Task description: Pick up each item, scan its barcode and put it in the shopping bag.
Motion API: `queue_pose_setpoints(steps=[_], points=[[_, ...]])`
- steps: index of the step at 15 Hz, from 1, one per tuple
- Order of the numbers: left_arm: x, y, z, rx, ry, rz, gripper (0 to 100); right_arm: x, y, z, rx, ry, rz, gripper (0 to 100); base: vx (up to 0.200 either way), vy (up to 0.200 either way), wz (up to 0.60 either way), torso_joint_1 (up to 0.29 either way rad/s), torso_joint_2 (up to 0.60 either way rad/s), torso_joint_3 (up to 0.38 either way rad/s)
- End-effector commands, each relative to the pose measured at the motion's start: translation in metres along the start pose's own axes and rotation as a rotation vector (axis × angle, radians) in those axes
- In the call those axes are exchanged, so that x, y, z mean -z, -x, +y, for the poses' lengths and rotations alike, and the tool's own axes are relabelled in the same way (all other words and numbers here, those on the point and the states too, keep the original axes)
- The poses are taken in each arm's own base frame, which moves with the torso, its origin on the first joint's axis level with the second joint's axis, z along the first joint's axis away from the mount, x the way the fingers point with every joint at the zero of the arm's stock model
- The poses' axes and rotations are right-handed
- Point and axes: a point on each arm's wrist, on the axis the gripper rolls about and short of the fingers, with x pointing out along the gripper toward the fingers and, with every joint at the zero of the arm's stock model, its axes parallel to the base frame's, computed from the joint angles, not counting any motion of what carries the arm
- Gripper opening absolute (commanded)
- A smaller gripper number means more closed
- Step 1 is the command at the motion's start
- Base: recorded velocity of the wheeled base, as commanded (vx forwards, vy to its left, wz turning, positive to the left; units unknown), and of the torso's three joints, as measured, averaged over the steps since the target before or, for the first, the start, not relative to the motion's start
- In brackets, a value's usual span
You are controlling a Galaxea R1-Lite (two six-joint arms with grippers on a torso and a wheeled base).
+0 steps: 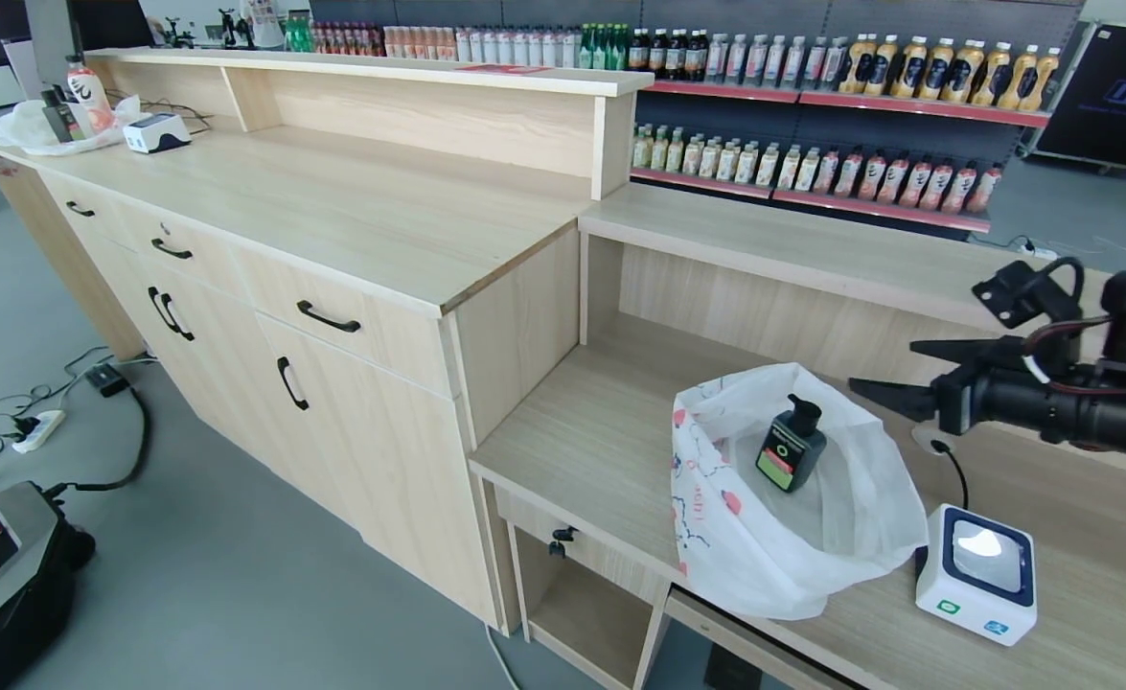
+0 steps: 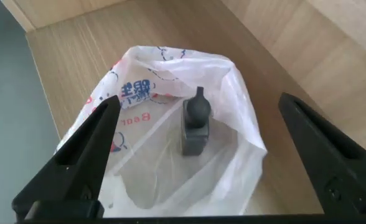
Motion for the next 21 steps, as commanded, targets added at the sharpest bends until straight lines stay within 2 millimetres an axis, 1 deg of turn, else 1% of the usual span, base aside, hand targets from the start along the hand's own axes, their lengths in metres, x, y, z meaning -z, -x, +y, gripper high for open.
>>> queue_pose_setpoints(steps=[1,2,3,4,5,7,8,10,11,12,13,14,15,16,18,21], points=[[0.0,0.0,0.0,-0.001,0.0,-0.001,100,-0.025,0.096,0.007,0.216,0.102,0.001,100,0.0,0.0,-0.6,0.007,0.01,-0.002],[0.0,0.0,0.0,-0.001,0.0,-0.001,100,-0.037,0.115,0.011,0.264,0.113,-0.022,100,0.0,0.0,-0.6,-0.002,0.0,0.007],[0.0,0.0,0.0,-0.001,0.0,-0.001,100,-0.044,0.125,0.014,0.302,0.101,-0.038,100,0.0,0.0,-0.6,-0.002,0.0,0.002],[0.0,0.0,0.0,-0.001,0.0,-0.001,100,-0.046,0.134,0.015,0.354,0.083,-0.042,100,0.0,0.0,-0.6,0.002,0.0,0.007],[0.0,0.0,0.0,-0.001,0.0,-0.001,100,-0.042,0.138,0.013,0.412,0.061,-0.014,100,0.0,0.0,-0.6,0.017,0.0,0.002],[0.0,0.0,0.0,-0.001,0.0,-0.001,100,-0.03,0.138,0.008,0.495,0.015,0.072,100,0.0,0.0,-0.6,0.005,0.0,0.002],[0.0,0.0,0.0,-0.001,0.0,-0.001,100,-0.011,0.134,0.0,0.569,-0.039,0.176,100,0.0,0.0,-0.6,-0.002,0.0,0.002],[0.0,0.0,0.0,-0.001,0.0,-0.001,100,0.019,0.129,-0.011,0.592,-0.115,0.297,100,0.0,0.0,-0.6,0.005,0.0,0.002],[0.0,0.0,0.0,-0.001,0.0,-0.001,100,0.029,0.126,-0.016,0.596,-0.146,0.334,100,0.0,0.0,-0.6,0.002,0.01,0.002],[0.0,0.0,0.0,-0.001,0.0,-0.001,100,0.035,0.123,-0.02,0.599,-0.163,0.357,100,0.0,0.0,-0.6,0.002,0.0,0.002],[0.0,0.0,0.0,-0.001,0.0,-0.001,100,0.039,0.125,-0.026,0.626,-0.18,0.366,100,0.0,0.0,0.0,0.0,0.0,0.0],[0.0,0.0,0.0,-0.001,0.0,-0.001,100,0.039,0.128,-0.029,0.648,-0.178,0.347,100,0.0,0.0,0.0,0.0,0.0,0.0],[0.0,0.0,0.0,-0.001,0.0,-0.001,100,0.043,0.13,-0.029,0.651,-0.195,0.325,100,0.0,0.0,0.0,0.0,0.0,0.0],[0.0,0.0,0.0,-0.001,0.0,-0.001,100,0.046,0.133,-0.03,0.619,-0.209,0.291,100,0.0,0.0,0.0,0.0,0.0,0.0],[0.0,0.0,0.0,-0.001,0.0,-0.001,100,0.051,0.14,-0.036,0.501,-0.21,0.213,100,0.0,0.0,0.0,0.0,0.0,0.0],[0.0,0.0,0.0,-0.001,0.0,-0.001,100,0.066,0.157,-0.039,0.376,-0.108,0.204,100,0.0,0.0,0.0,0.0,0.0,0.0]])
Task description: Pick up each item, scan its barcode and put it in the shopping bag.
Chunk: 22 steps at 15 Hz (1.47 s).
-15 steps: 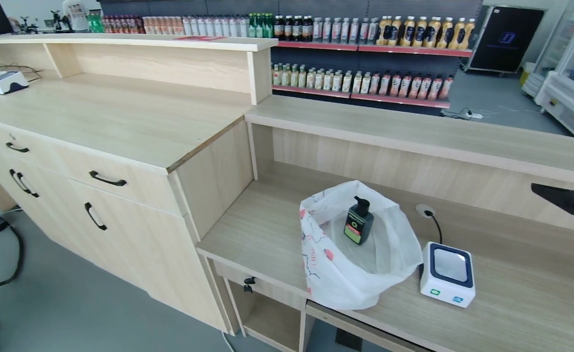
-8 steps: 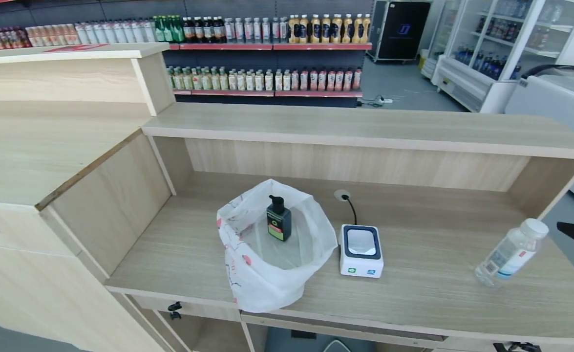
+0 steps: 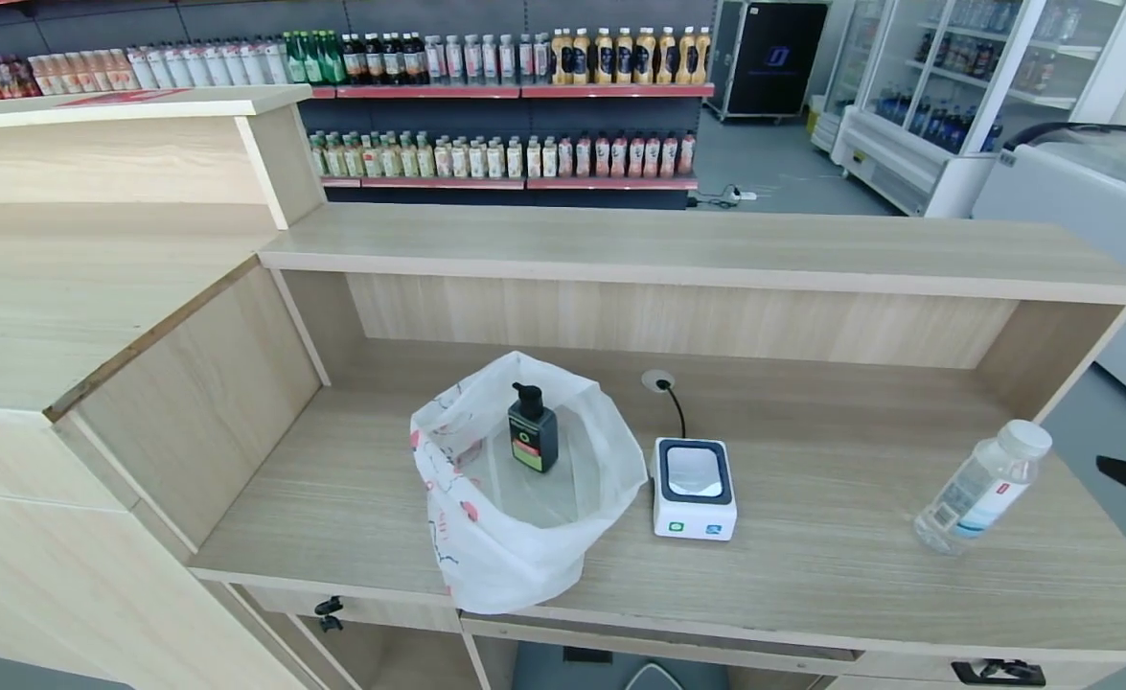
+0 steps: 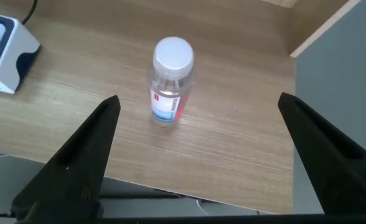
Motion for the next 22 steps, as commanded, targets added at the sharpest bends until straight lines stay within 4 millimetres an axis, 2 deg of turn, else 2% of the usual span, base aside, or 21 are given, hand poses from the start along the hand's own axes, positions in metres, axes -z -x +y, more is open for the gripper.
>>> queue_pose_setpoints(steps=[1,4,7,10,14,17,22], points=[[0.0,0.0,0.0,-0.001,0.0,-0.001,100,0.014,0.009,-0.011,-0.01,0.006,0.002,100,0.0,0.0,0.0,0.0,0.0,0.0],[0.0,0.0,0.0,-0.001,0.0,-0.001,100,0.022,0.025,-0.022,0.029,-0.028,-0.006,100,0.0,0.0,0.0,0.0,0.0,0.0],[0.0,0.0,0.0,-0.001,0.0,-0.001,100,0.047,0.032,-0.037,0.035,-0.067,0.034,100,0.0,0.0,0.0,0.0,0.0,0.0],[0.0,0.0,0.0,-0.001,0.0,-0.001,100,0.066,0.015,-0.047,-0.087,-0.052,-0.007,100,0.0,0.0,0.0,0.0,0.0,0.0],[0.0,0.0,0.0,-0.001,0.0,-0.001,100,0.088,-0.007,-0.066,-0.137,-0.063,-0.003,100,0.0,0.0,0.0,0.0,0.0,0.0],[0.0,0.0,0.0,-0.001,0.0,-0.001,100,0.104,-0.017,-0.069,-0.164,-0.045,0.014,100,0.0,0.0,0.0,0.0,0.0,0.0],[0.0,0.0,0.0,-0.001,0.0,-0.001,100,0.113,-0.028,-0.081,-0.186,-0.018,-0.007,100,0.0,0.0,0.0,0.0,0.0,0.0]])
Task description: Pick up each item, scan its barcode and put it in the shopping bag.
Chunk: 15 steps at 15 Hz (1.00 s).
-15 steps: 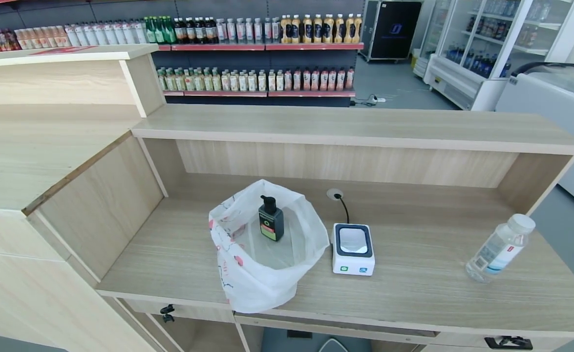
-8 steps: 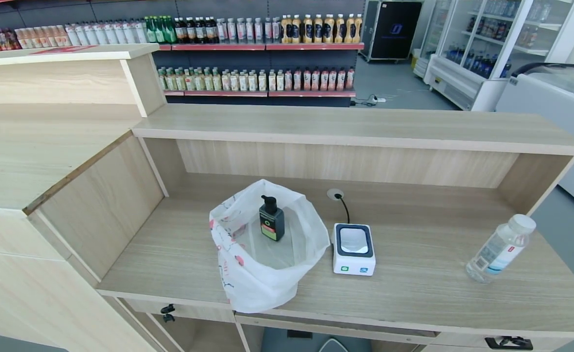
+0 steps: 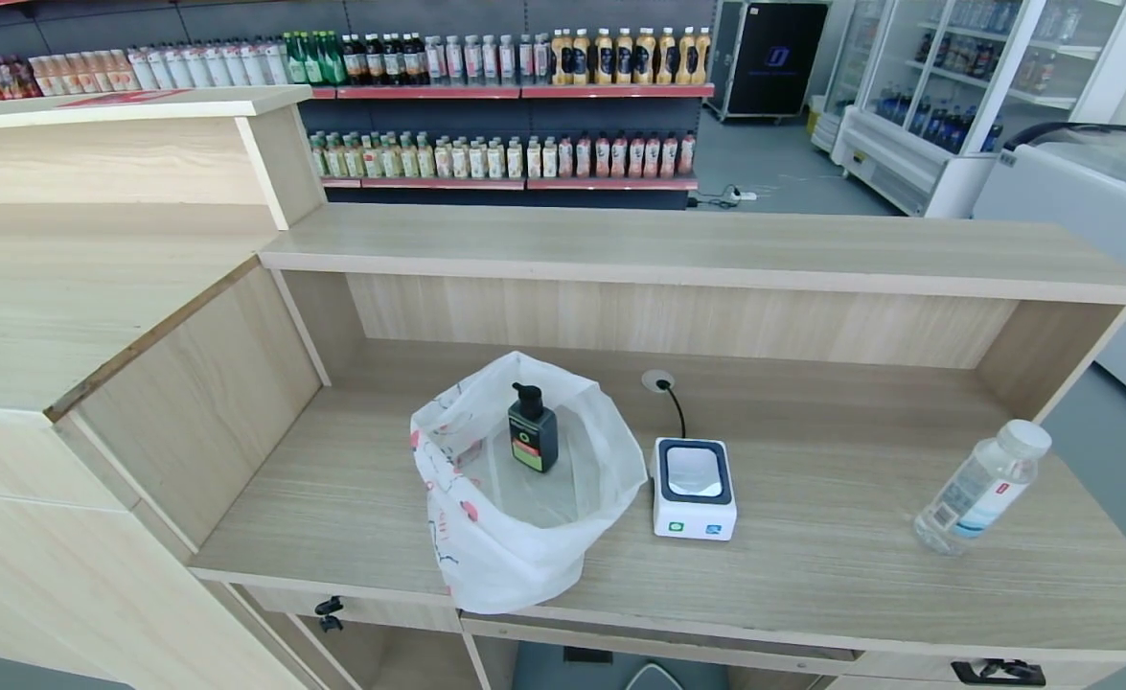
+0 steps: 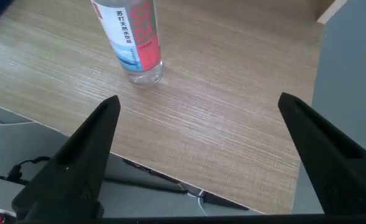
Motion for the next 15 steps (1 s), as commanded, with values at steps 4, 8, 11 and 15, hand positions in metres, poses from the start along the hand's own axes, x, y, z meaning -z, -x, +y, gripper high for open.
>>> queue_pose_setpoints(steps=[4,8,11,15], points=[[0.0,0.0,0.0,-0.001,0.0,-0.001,100,0.005,-0.026,-0.012,-0.044,0.036,-0.016,100,0.0,0.0,0.0,0.0,0.0,0.0],[0.0,0.0,0.0,-0.001,0.0,-0.001,100,-0.003,-0.057,0.0,-0.15,0.033,-0.02,100,0.0,0.0,0.0,0.0,0.0,0.0],[0.0,0.0,0.0,-0.001,0.0,-0.001,100,-0.011,-0.074,0.01,-0.208,0.059,-0.033,100,0.0,0.0,0.0,0.0,0.0,0.0],[0.0,0.0,0.0,-0.001,0.0,-0.001,100,-0.014,-0.083,0.013,-0.236,0.077,-0.038,100,0.0,0.0,0.0,0.0,0.0,0.0]])
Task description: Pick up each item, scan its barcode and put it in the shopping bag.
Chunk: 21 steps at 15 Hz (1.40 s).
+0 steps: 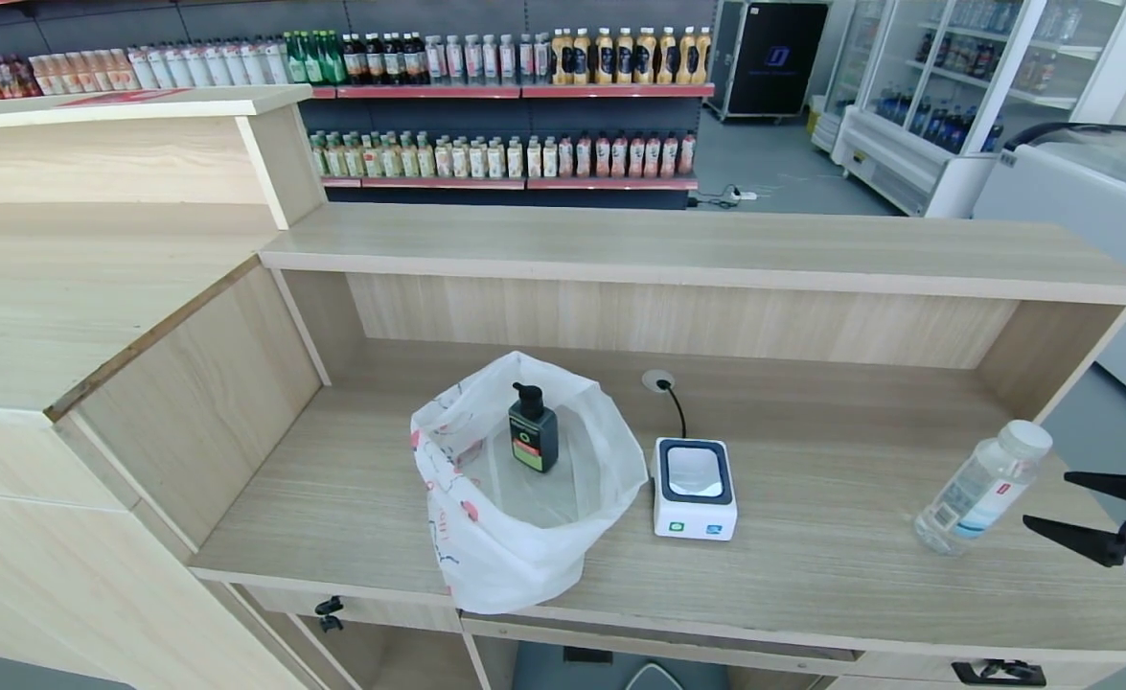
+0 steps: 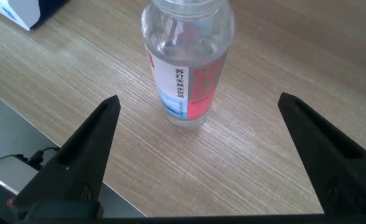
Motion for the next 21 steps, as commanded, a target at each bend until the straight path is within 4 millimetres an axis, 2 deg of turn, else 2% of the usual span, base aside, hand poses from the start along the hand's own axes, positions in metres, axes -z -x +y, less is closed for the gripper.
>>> queue_pose_setpoints(steps=[1,6,13,21], points=[[0.0,0.0,0.0,0.0,0.0,-0.001,100,0.002,-0.005,0.0,-0.01,0.008,-0.002,100,0.0,0.0,0.0,0.0,0.0,0.0],[0.0,0.0,0.0,0.0,0.0,-0.001,100,0.006,-0.019,-0.003,-0.032,0.023,-0.008,100,0.0,0.0,0.0,0.0,0.0,0.0],[0.0,0.0,0.0,0.0,0.0,-0.001,100,0.008,-0.059,-0.005,-0.104,0.088,-0.035,100,0.0,0.0,0.0,0.0,0.0,0.0],[0.0,0.0,0.0,0.0,0.0,-0.001,100,0.005,-0.085,-0.001,-0.164,0.108,-0.046,100,0.0,0.0,0.0,0.0,0.0,0.0]])
